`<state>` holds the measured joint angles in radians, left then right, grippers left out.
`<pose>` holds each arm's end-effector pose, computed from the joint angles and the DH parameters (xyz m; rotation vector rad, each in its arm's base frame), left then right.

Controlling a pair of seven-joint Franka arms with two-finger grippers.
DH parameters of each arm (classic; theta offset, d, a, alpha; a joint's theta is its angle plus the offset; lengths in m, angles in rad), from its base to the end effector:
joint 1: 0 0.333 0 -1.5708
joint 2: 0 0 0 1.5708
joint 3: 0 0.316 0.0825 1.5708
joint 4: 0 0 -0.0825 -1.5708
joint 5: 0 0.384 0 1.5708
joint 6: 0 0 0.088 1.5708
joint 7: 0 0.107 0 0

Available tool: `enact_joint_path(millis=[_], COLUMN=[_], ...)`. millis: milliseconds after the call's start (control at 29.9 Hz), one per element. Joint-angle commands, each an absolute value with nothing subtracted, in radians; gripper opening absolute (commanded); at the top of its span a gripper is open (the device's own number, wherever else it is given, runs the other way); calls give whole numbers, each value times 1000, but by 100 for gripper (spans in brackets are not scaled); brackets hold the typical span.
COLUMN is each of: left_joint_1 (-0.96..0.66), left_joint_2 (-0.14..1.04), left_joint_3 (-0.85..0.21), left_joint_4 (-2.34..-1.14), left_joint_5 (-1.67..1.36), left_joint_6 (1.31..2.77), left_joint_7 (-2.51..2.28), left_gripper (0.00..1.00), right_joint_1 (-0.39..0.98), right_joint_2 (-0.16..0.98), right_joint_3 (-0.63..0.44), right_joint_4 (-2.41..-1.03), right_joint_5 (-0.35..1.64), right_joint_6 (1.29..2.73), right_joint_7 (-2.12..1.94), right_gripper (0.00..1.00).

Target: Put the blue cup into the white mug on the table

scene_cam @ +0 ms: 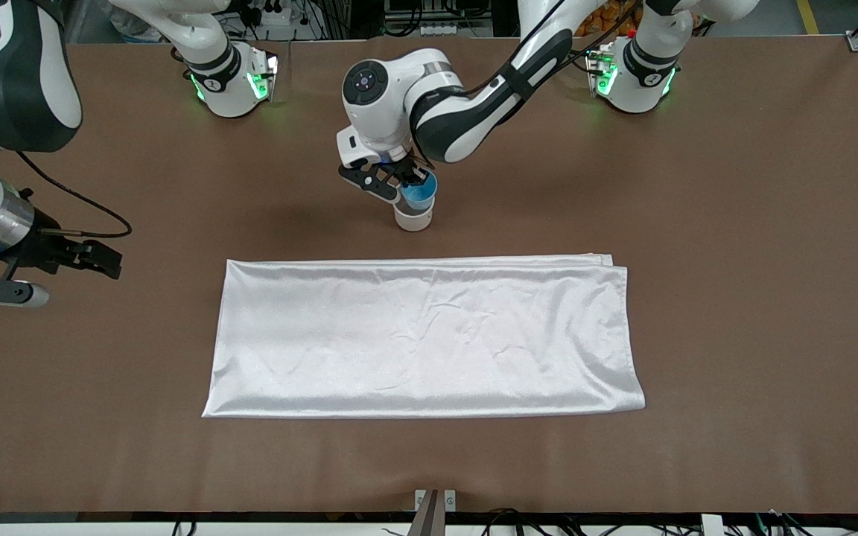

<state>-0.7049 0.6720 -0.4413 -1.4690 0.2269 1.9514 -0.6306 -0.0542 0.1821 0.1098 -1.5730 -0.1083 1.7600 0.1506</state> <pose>0.3481 -0.6056 0.3017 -2.9695 0.8305 0.2029 0.6192 0.0198 0.5339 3.0538 -0.1173 0.0229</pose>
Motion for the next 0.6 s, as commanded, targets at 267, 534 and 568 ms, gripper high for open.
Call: enact_joint_path(millis=[267,534,568], left_joint_1=[-713,-700,-690], left_joint_2=[689,654,646], left_joint_3=[-446,-446,-445], left_joint_4=[-1448,-1450,-1450], left_joint_5=[271,305,305], left_joint_6=[1945,1945,1944], left_joint_7=[-653,-595,-586], left_gripper=[1,100,100], right_joint_1=[-38,-46,-45], right_joint_2=[170,161,161], right_joint_3=[110,107,109], right_joint_4=[-1574,-1571,-1571], right_joint_5=[-112,-112,-110], right_joint_6=[1756,1755,1755], right_joint_7=[155,143,143], right_gripper=[100,100,100])
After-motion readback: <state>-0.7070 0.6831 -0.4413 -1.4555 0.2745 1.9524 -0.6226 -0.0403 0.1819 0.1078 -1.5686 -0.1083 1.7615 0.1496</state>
